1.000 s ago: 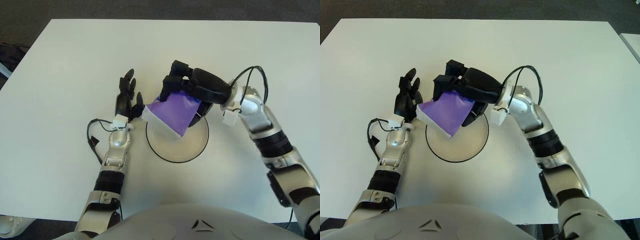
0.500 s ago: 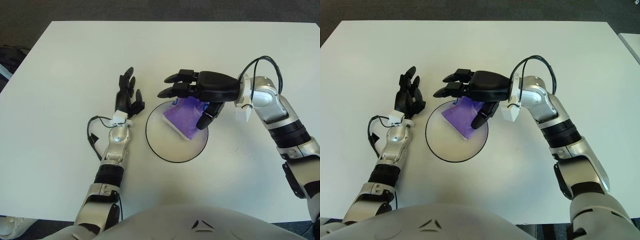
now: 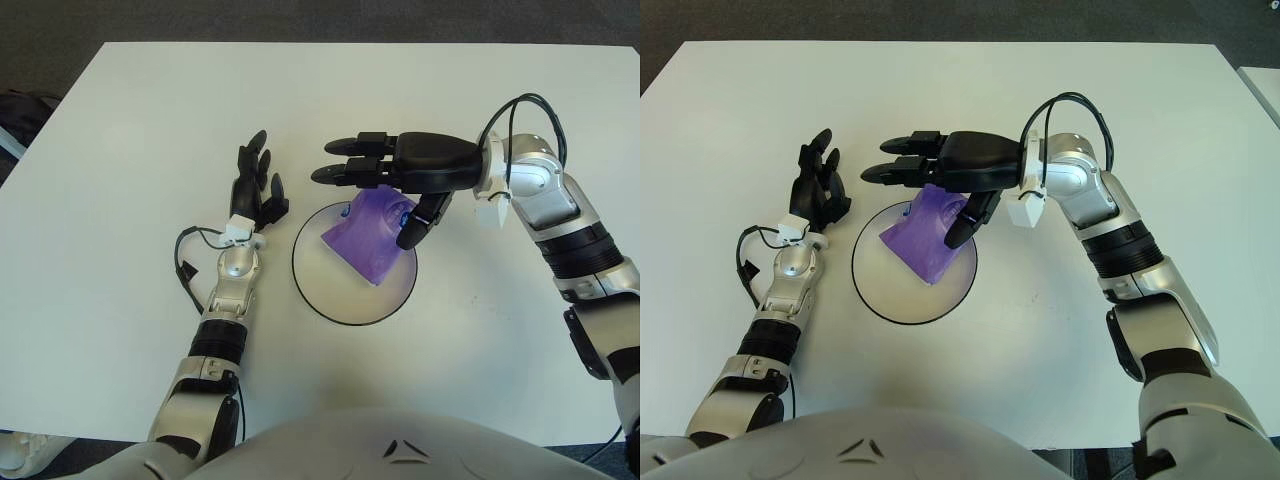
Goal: Put the tissue paper into the plate.
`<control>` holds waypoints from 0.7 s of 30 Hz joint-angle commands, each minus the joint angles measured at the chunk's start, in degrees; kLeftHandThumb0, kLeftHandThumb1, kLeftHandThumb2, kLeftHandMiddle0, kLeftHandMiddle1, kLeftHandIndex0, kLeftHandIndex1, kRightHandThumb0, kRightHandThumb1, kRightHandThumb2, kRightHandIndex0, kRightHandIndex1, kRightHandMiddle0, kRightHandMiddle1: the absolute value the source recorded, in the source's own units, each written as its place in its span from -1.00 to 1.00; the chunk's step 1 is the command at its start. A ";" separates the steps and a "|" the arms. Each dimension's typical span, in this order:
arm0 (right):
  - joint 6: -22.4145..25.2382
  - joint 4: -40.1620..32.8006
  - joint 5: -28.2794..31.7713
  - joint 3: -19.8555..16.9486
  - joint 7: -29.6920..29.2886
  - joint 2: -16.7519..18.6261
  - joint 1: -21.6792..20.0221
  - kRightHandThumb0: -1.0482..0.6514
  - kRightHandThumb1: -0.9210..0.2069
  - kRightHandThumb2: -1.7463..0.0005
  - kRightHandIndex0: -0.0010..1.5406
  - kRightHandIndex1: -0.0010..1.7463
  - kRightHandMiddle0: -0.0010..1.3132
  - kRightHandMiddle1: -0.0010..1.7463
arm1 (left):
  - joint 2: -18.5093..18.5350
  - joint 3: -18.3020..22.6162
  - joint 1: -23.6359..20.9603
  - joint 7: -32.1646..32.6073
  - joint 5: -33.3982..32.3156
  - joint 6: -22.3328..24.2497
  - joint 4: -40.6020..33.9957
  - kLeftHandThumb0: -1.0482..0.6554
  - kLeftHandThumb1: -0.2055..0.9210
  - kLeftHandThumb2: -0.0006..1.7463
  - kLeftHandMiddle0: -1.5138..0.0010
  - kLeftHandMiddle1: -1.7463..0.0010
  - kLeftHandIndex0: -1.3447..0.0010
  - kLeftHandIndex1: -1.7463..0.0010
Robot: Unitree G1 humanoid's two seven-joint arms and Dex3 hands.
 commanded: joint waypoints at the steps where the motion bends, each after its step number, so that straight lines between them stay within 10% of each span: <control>1: -1.28 1.16 1.02 0.09 1.14 -0.72 -1.51 -1.00 -1.00 0.42 -1.00 -1.00 -0.99 -0.99 | 0.16 -0.03 7.67 -0.24 0.67 1.22 7.38 -0.74 1.00 0.00 0.56 0.98 1.00 0.28; 21: -1.55 6.23 2.05 -0.55 0.49 1.86 -2.81 -1.00 -1.00 0.37 -1.00 -1.00 -1.00 -1.00 | -0.07 -0.43 8.85 -0.44 0.66 4.64 2.94 -0.77 1.00 -0.03 0.61 0.99 1.00 0.27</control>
